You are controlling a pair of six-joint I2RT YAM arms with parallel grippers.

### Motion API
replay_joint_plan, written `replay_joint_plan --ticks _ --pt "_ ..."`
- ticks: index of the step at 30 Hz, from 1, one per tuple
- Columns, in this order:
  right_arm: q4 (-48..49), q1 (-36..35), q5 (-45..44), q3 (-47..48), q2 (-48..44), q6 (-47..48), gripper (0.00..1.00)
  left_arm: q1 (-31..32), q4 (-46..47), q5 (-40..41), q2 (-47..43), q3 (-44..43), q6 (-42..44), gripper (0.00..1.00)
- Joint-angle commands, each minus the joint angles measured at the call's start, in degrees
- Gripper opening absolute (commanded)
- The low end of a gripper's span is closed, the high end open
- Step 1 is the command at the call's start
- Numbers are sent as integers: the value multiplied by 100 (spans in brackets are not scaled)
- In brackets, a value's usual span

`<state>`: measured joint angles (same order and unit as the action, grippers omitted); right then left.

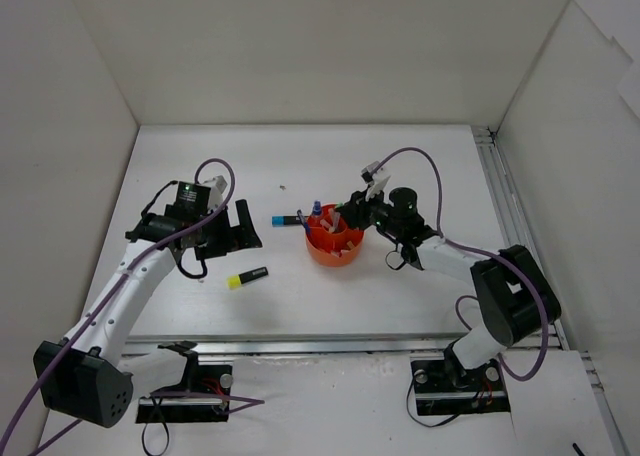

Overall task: Sort the stationery into containers
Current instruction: Place the pen in the storage box, then pick up the pen from the center of the board.

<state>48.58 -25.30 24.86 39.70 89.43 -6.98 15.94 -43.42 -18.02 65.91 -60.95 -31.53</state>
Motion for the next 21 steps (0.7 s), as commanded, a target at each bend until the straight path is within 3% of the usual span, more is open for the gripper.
replay_joint_plan --ticks 1,6,8,10,13,14,21 --pt "389 -36 -148 -6 -435 109 31 -48 193 -61 -17 -101 33 97" --pt "381 -37 -218 -94 -811 75 33 -48 185 -17 9 -66 15 98" --pt "381 -54 -376 -156 -1005 74 42 -48 185 44 36 -40 6 100" --pt "363 -45 -500 -287 -1006 -100 97 5 167 236 71 21 -11 100" --pt "363 -10 -895 -454 -1006 -312 98 58 219 404 132 214 24 100" --pt "311 16 -904 -550 -2050 -365 98 58 281 422 141 345 -2 100" --pt "-671 192 -896 -561 -2658 -559 98 111 519 562 150 1075 -371 100"
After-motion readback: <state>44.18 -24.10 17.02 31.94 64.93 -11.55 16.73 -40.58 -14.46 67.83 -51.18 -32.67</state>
